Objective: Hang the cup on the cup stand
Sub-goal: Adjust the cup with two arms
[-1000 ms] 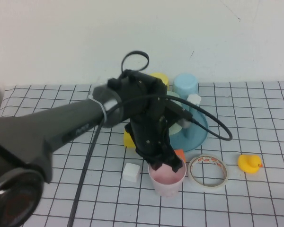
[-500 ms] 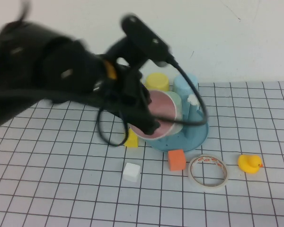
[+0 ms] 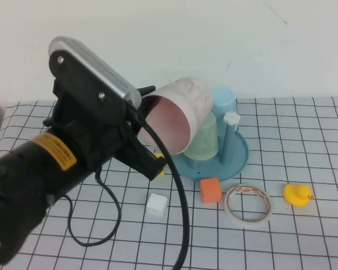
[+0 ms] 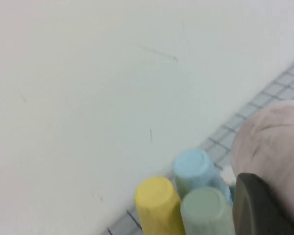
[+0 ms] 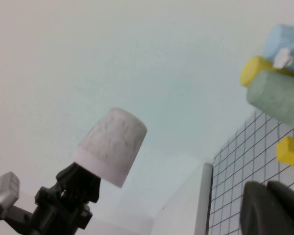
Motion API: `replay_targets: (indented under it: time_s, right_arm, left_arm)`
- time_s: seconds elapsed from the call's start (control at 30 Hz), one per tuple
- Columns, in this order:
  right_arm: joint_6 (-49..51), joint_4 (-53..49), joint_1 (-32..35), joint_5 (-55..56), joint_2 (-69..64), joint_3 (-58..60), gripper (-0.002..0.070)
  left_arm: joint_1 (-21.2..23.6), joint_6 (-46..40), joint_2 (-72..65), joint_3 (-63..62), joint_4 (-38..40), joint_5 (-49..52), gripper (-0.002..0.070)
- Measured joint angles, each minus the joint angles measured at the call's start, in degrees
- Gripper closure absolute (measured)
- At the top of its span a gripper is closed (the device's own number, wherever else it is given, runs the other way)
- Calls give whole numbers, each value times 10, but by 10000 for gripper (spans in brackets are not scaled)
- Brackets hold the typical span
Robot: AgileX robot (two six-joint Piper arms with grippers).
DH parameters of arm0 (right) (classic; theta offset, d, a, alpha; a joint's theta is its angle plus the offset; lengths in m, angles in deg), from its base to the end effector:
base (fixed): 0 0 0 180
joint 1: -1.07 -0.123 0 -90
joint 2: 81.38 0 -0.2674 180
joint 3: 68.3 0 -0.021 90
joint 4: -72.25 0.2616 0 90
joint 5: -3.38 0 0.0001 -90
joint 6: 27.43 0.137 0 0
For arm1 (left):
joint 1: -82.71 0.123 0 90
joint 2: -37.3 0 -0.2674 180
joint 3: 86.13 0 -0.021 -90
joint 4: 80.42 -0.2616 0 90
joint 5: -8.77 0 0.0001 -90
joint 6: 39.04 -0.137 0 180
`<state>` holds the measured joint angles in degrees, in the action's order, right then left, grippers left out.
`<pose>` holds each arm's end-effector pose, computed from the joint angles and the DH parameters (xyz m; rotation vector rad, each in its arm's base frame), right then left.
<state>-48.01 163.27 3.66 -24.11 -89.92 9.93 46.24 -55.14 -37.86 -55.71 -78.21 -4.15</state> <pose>0.1195 0.0580 0.2064 0.6209 1.5413 1.2858 0.2628 -0.1928 0.3250 0.6862 1.4735 -0.2961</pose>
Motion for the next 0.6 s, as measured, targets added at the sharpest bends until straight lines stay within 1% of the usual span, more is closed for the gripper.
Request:
replay_targets:
  time_s: [0.1, 0.23, 0.3, 0.37, 0.4, 0.47, 0.53, 0.6]
  right_arm:
    - [-57, 48, 0, -27, -43, 0, 678]
    - [-112, 53, 0, -68, -141, -29, 666]
    - [-147, 53, 0, -88, -194, -65, 641]
    - [-178, 54, 0, -107, -252, -108, 599]
    - [-191, 54, 0, -119, -286, -133, 563]
    - [-203, 55, 0, -147, -358, -183, 468]
    - [-206, 57, 0, -185, -434, -230, 328]
    - [-195, 58, -1, -225, -505, -270, 207]
  left_arm:
    - [0, -15, 0, 26, 17, -84, 669]
    - [0, -27, 0, 41, 51, -180, 669]
    - [0, -29, 0, 46, 57, -207, 670]
    - [1, -29, 0, 48, 63, -218, 670]
    - [1, -29, 0, 50, 64, -221, 670]
    - [1, -29, 0, 50, 65, -223, 670]
    - [1, -30, 0, 50, 65, -223, 670]
    - [1, -30, 0, 50, 65, -223, 670]
